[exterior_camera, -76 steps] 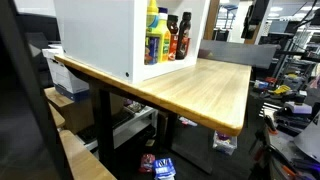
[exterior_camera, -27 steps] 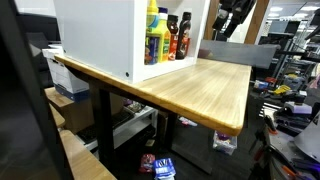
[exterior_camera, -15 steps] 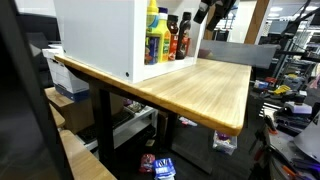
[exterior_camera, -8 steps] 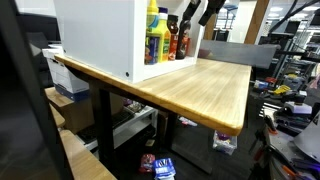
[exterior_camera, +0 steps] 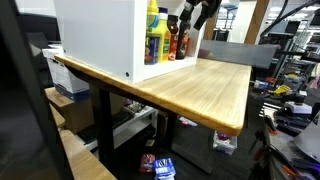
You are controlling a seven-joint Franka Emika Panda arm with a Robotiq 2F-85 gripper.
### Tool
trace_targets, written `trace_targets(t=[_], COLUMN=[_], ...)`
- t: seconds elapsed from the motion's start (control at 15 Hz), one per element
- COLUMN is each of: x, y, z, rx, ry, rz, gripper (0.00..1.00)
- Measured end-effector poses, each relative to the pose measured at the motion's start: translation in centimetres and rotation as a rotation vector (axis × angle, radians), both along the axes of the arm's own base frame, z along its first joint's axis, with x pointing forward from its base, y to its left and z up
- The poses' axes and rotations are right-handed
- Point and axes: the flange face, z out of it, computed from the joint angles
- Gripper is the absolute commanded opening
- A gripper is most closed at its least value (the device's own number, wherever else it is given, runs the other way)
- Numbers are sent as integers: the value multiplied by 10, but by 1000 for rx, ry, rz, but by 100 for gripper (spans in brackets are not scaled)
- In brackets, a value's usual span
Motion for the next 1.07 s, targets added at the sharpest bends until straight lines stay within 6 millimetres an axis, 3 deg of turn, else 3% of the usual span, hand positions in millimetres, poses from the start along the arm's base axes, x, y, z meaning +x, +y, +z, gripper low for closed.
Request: trace_targets(t=[1.07], x=[1], y=[-3], z=[1], rx=[8], ry=[1], rz=[-5], gripper=[100])
